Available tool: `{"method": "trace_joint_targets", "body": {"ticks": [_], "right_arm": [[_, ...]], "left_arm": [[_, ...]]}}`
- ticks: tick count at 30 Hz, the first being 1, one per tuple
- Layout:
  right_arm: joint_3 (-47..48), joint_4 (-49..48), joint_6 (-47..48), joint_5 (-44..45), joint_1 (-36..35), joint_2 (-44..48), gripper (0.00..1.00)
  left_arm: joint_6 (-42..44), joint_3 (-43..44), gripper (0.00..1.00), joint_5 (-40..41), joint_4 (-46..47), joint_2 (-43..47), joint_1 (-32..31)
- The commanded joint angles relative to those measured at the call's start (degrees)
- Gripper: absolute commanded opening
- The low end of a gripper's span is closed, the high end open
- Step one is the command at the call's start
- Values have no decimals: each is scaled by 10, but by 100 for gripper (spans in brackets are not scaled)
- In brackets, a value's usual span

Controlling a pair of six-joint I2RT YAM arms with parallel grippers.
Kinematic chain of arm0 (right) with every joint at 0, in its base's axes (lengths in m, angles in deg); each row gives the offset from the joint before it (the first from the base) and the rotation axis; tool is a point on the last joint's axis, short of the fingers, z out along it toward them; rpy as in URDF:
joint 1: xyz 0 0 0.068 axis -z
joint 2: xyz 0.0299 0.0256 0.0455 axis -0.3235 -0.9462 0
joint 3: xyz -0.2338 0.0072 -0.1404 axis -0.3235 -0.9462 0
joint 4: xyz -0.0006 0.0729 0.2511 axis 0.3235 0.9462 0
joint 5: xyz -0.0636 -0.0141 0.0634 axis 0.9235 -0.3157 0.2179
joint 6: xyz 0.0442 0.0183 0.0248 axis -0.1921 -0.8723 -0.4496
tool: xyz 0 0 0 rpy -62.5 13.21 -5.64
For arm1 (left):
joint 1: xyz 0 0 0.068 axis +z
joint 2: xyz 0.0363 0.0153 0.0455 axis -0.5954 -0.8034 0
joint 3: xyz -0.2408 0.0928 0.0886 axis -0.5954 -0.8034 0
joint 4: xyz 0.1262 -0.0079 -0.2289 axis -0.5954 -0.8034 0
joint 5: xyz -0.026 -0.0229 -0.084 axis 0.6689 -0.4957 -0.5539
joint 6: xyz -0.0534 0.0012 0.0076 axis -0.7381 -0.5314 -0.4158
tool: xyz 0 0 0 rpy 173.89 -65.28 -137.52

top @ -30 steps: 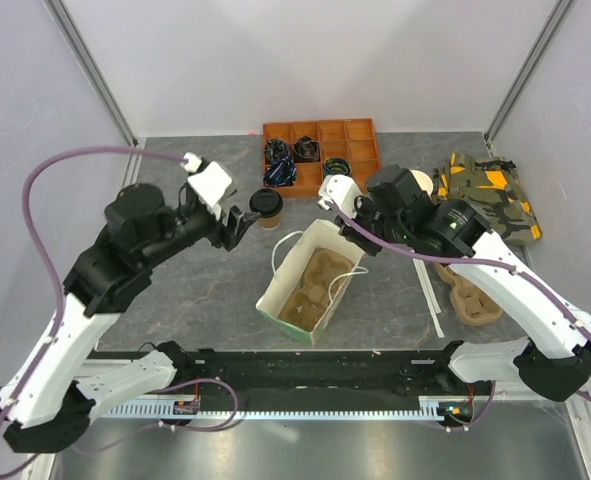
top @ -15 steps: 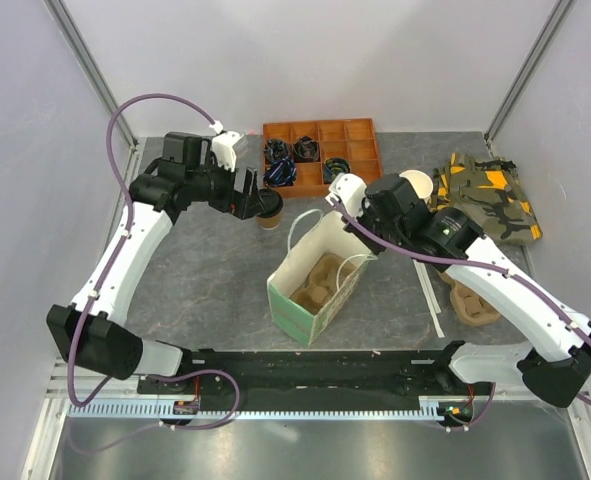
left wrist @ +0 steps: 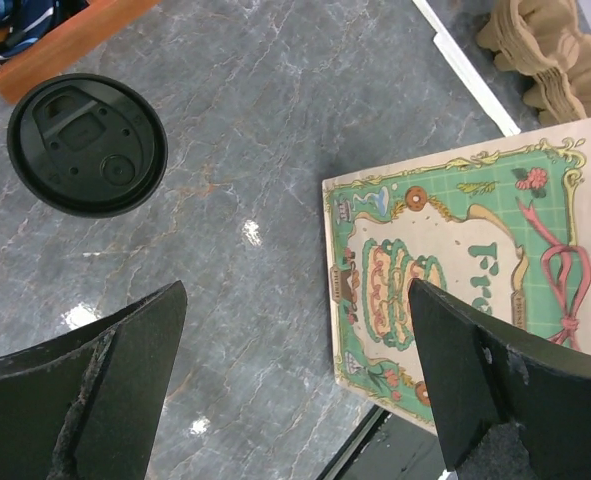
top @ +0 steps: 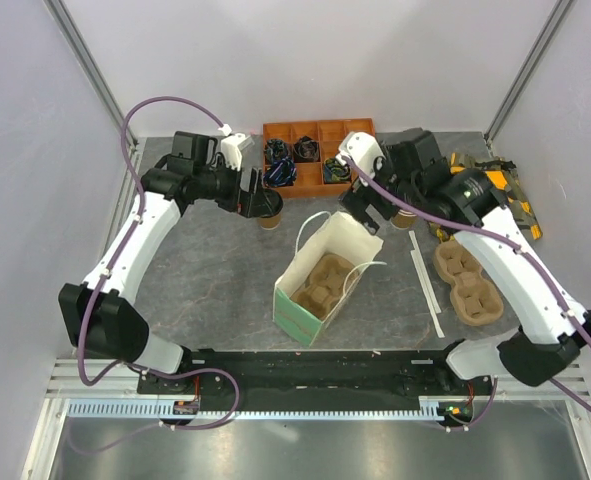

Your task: Pack the takeout coffee

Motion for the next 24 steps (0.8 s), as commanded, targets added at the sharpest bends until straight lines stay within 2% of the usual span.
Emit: {"method": "trace_joint_targets", "body": {"ticks": [1,5,11,22,24], "right_arm": [[69,43,133,-97,20,-44,98],[81,72,235,-167,19,-44,98],[127,127,356,-264,15,-66,98],[153,157,496,-329,-23,-120,98],[153,163,512,-331,-26,-134,92]], "left_arm": [[-38,10,100,16,33,-36,2],[-88,33,100,73,44,-79,1],[-96,26,100,82,50,-98,1],[-76,37,100,62,52,-110,2],[-76,35,100,63,50,-110,2]]}}
